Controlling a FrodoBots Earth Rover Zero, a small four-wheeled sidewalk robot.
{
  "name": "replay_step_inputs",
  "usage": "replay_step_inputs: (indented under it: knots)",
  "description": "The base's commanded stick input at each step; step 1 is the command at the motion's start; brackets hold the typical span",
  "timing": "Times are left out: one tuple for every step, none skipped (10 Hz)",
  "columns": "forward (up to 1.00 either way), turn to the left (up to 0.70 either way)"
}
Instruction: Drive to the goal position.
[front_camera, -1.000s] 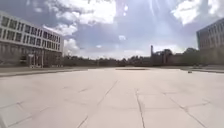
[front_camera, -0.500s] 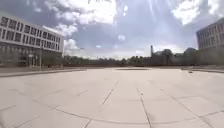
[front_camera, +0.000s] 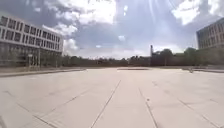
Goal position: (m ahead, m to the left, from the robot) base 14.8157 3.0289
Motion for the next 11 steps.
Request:
replay_step_inputs:
  knots:
    - [0.7, 0.04]
    - [0.7, 0.08]
    - [0.7, -0.03]
    - [0.7, -0.3]
    - [0.7, -0.21]
    - [0.7, 0.0]
    - [0.7, 0.0]
    - [0.7, 0.02]
    - [0.7, 0.01]
    - [0.7, 0.0]
    - [0.7, 0.0]
